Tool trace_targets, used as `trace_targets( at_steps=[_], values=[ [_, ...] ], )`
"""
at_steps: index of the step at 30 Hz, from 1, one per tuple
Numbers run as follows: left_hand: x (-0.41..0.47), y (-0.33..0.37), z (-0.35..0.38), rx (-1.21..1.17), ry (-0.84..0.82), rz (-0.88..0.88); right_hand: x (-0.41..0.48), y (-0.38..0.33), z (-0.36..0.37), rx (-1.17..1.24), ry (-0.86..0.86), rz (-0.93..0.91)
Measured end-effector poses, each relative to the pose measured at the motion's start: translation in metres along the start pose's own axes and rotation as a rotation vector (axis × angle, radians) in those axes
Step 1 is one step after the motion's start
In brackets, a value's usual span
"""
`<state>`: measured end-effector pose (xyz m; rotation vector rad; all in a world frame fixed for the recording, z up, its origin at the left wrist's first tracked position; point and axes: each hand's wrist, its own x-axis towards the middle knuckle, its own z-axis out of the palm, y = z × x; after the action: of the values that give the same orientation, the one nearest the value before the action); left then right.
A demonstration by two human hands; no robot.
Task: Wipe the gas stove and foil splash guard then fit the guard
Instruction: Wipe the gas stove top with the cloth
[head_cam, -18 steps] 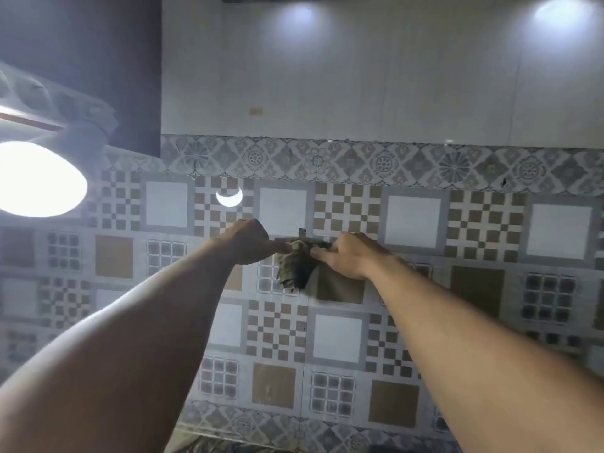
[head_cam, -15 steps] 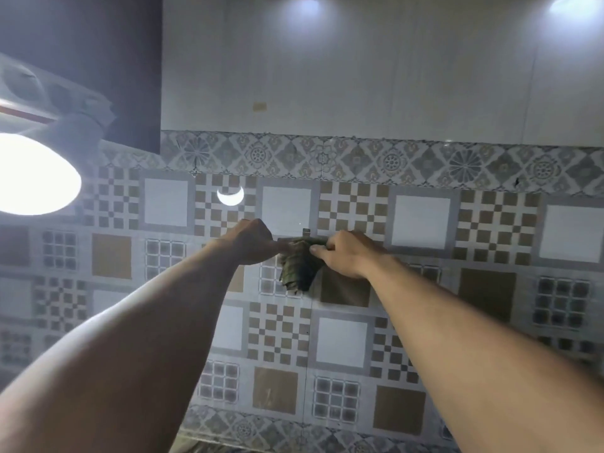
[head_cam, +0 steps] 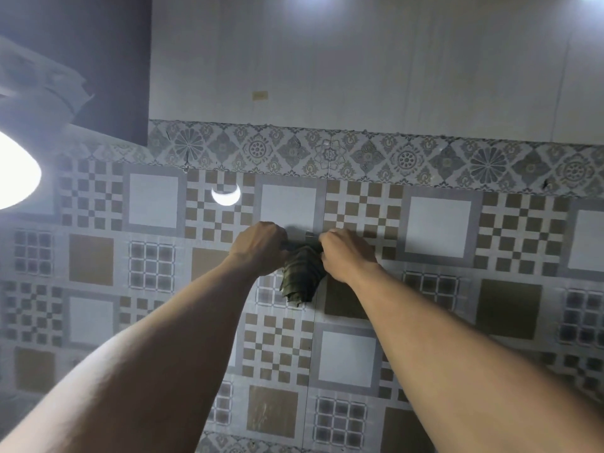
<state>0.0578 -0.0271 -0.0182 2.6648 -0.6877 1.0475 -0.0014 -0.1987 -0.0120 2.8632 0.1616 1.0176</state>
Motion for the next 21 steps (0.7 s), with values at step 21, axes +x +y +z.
trace_targets(
  at_steps=[21],
  values=[
    [-0.033,0.032,-0.038,0.002,-0.005,0.087,-0.05,0.018,-0.047,0.359,-0.219,0.03]
  ],
)
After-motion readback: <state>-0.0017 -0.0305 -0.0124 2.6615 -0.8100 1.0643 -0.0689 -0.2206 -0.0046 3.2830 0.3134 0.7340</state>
